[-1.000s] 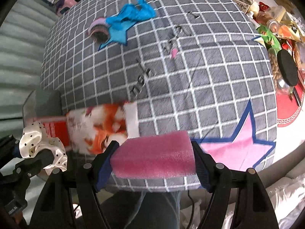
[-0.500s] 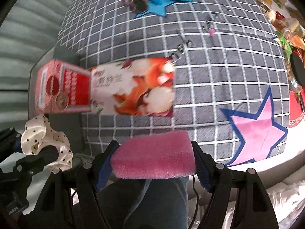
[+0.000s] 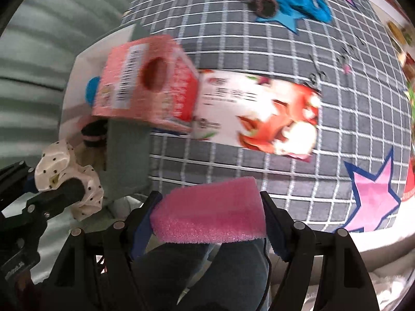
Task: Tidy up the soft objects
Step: 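Lift the scrunchie and pink foam strip and carry them toward the white box, then bring both tools over the white box holding the scrunchie and foam strip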
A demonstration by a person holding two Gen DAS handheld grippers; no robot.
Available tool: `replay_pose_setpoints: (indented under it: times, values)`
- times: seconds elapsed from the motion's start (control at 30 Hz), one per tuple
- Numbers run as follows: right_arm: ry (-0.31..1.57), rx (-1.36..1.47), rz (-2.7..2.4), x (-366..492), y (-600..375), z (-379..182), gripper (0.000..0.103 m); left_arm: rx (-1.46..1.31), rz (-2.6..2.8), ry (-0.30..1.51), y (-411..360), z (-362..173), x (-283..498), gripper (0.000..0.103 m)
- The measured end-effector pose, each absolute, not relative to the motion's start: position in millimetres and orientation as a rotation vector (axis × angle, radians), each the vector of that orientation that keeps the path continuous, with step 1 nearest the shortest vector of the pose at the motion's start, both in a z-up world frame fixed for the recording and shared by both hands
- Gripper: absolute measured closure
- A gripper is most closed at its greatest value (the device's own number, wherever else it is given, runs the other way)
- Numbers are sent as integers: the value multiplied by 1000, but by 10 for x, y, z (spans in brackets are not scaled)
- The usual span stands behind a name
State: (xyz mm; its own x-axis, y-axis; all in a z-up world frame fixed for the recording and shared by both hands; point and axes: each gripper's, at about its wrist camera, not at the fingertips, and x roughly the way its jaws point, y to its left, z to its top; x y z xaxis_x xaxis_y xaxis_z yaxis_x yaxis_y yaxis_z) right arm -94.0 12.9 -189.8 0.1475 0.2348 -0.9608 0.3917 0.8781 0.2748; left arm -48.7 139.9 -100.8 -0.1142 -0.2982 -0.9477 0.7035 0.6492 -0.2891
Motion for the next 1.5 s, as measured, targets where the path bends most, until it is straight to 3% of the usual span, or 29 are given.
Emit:
replay_pose_setpoints:
  times: [0.9, 1.5]
  values:
    - [1432, 265, 160, 46, 1282, -1437, 27, 93, -535, 1500, 2581, -1249, 77, 75]
    - [1452, 177, 216, 399, 1507, -1416, 27, 38, -482, 1536, 2711, -1367, 229, 75]
